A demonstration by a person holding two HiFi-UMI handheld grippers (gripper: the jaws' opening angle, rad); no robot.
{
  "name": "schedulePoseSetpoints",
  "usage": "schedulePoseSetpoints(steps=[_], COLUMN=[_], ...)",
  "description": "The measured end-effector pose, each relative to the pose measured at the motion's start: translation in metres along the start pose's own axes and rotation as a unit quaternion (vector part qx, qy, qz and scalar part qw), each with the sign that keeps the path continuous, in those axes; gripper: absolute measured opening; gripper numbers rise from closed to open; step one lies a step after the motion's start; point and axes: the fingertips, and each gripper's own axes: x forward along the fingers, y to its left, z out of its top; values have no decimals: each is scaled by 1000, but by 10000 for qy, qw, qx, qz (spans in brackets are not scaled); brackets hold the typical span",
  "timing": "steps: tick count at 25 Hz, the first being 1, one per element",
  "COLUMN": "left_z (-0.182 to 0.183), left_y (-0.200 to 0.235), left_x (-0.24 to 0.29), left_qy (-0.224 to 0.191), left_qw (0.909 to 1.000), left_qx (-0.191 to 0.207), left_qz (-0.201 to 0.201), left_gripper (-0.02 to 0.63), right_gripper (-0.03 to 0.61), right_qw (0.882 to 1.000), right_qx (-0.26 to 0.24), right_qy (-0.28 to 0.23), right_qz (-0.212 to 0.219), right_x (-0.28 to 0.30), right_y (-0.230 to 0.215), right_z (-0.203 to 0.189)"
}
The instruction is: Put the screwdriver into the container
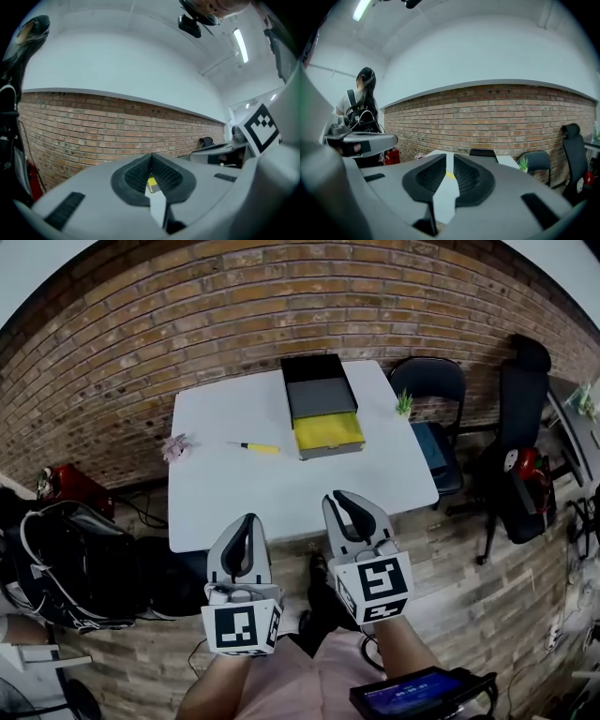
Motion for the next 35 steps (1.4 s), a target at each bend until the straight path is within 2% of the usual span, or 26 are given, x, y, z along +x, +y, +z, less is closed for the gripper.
schedulePoseSetpoints(steps=[8,15,19,29,35], left_z=[-19,-22,-15,14,3], left_y=[23,52,68,106,131], left_x=[74,145,173,193,200], left_qy=[247,344,250,-39,79], left_qw=[9996,9985,9971,9922,9901], left_qx=[-24,-9,0,41,-45], left_qz=[113,437,716,1243,1402], left_gripper=[12,12,12,12,12], right_gripper=[52,57,61,82,99], right_qw=[9994,9974,9947,9862,9803], right_qx=[94,103,6,-330,-423], right_qy=[244,312,240,-5,213], right_qz=[231,643,998,1623,1916], right_x=[77,155,192,239,266], right_y=[-28,-50,-52,-34,-14], right_z=[-9,-1,12,54,44])
